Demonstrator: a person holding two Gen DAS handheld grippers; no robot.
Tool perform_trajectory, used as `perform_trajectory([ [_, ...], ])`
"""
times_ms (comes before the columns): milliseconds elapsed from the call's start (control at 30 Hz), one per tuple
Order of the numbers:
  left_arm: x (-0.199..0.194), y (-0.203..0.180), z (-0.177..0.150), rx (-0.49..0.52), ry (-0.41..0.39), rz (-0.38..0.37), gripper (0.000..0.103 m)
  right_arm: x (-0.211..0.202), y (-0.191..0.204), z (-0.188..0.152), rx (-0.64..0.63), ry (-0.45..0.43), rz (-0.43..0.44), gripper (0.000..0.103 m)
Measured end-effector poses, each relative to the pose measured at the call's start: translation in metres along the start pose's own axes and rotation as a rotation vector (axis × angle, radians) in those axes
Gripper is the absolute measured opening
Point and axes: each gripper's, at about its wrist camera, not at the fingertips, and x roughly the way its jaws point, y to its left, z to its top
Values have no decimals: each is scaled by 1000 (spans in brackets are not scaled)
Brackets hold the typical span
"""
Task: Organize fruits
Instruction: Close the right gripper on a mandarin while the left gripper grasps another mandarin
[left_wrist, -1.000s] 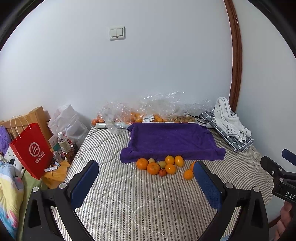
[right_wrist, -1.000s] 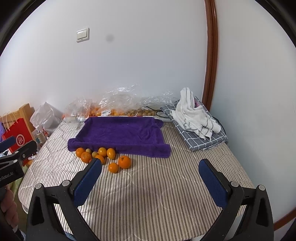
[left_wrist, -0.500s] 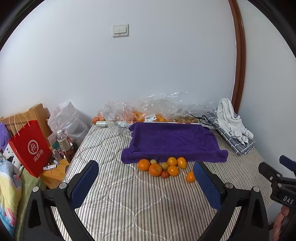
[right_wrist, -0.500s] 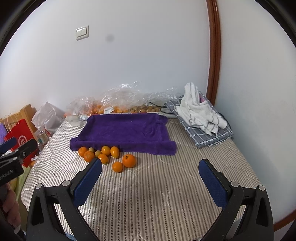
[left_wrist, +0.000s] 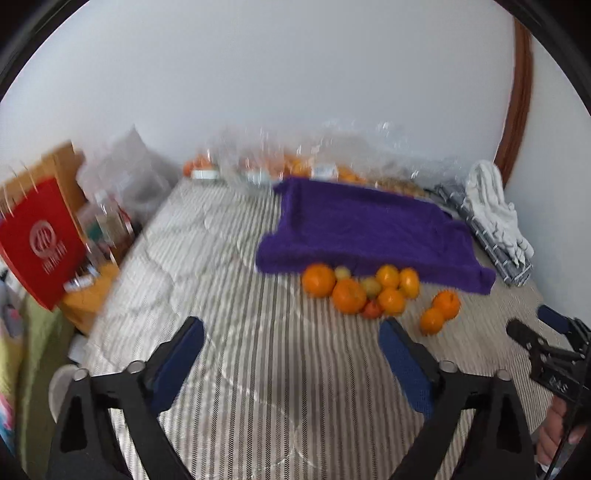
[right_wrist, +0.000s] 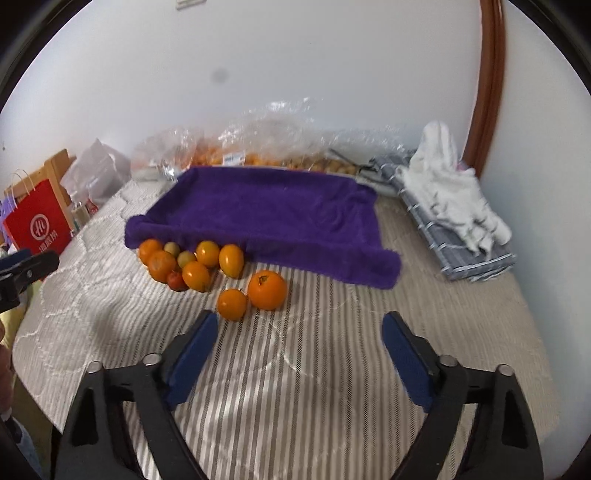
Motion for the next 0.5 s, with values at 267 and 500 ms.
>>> perform_trajectory([
  [267, 45, 20, -20, 43, 86, 86, 88, 61, 10, 13, 11, 45, 63, 78],
  [500, 68, 26, -22, 29, 112, 67, 88, 117, 2, 28, 105, 175, 126, 63],
])
